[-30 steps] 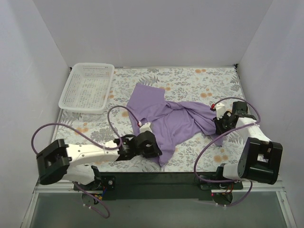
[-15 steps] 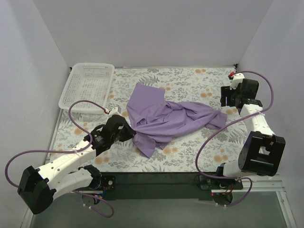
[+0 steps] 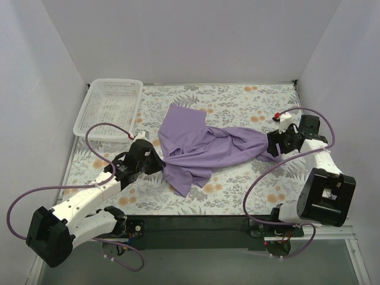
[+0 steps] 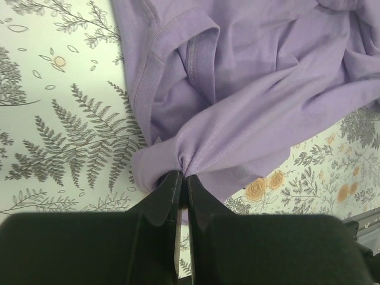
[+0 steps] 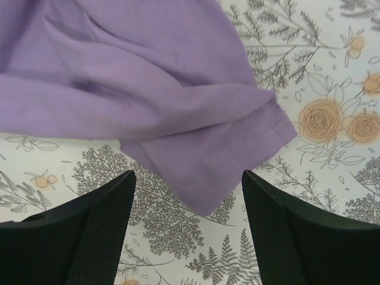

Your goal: Fold and stack the t-shirts

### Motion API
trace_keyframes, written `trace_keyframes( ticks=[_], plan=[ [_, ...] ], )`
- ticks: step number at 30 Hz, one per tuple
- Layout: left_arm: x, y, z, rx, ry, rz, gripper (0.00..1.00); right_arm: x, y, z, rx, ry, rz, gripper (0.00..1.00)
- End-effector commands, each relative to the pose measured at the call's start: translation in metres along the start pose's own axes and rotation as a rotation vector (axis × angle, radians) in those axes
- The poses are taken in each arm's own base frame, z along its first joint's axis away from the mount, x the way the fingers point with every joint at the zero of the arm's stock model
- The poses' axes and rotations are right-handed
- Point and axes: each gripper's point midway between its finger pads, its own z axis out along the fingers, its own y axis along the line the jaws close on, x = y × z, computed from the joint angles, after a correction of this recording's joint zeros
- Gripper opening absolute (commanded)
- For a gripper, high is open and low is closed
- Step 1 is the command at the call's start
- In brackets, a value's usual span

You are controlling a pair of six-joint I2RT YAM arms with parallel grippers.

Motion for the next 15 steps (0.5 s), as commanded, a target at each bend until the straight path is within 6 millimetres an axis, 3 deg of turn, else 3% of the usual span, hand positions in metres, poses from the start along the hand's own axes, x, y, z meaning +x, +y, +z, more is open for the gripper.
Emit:
trace_keyframes(
  ticks=[1,9,15],
  plan=[
    [-0.015,0.003,-0.014,0.009,-0.051,0.017,0.00,0.030,-0.001,0.007,-0.031,0.094,-0.014,0.78],
    [-0.015,0.013,-0.022,0.010,-0.052,0.008,0.00,0.050,0.010,0.019,-0.120,0.174,0.028,0.65],
    [-0.017,0.012,-0.024,0.015,-0.051,0.018,0.00,0.065,0.014,0.027,-0.148,0.225,0.083,0.44]
  ],
)
